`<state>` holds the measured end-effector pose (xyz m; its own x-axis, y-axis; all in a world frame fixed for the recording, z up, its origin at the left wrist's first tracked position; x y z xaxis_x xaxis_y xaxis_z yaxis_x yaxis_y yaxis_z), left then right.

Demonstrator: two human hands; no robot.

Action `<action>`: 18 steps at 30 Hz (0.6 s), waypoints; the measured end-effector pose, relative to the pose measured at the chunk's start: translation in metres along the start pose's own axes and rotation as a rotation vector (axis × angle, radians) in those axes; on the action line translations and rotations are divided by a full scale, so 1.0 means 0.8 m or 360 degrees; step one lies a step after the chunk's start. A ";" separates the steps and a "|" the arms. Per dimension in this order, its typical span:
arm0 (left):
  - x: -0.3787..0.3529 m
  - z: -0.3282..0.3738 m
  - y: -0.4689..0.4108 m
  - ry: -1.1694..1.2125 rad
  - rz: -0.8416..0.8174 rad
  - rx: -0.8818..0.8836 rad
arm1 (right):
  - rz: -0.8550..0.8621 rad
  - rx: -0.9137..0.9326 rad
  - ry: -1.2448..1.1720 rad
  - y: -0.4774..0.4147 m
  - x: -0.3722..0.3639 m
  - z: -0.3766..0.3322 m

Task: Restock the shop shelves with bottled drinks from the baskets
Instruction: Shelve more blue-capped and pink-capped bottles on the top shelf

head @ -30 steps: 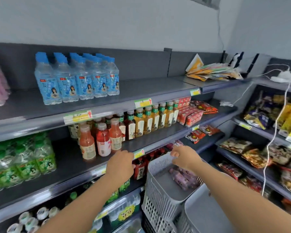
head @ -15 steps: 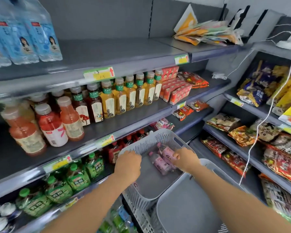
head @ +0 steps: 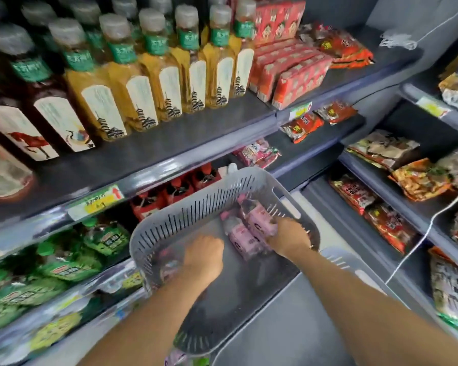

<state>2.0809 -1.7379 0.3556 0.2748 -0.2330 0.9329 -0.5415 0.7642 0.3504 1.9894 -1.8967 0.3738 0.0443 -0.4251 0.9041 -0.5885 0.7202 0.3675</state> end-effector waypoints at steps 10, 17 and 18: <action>-0.135 0.015 -0.106 0.1189 -0.0309 0.0519 | 0.0078 0.0117 0.0501 -0.076 -0.057 -0.012; -0.178 0.038 -0.115 0.2753 -0.0342 0.1213 | -0.0189 0.0065 0.0335 -0.090 -0.088 -0.002; -0.180 0.038 -0.112 0.2807 -0.0387 0.1284 | -0.0198 0.0047 0.0295 -0.091 -0.088 -0.001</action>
<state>2.0653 -1.7912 0.1921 0.4675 0.8814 -0.0677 -0.4125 0.2853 0.8651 2.0301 -1.9188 0.2834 0.2640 -0.3995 0.8779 -0.5923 0.6512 0.4745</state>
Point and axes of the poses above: each hand's wrist, its own y-axis away from the middle knuckle, its own x-axis out of the back of the hand, z = x × y, the point moved 9 cm from there along -y, towards the middle knuckle, and after that the axes turned 5 degrees about z, right-handed, at the moved point
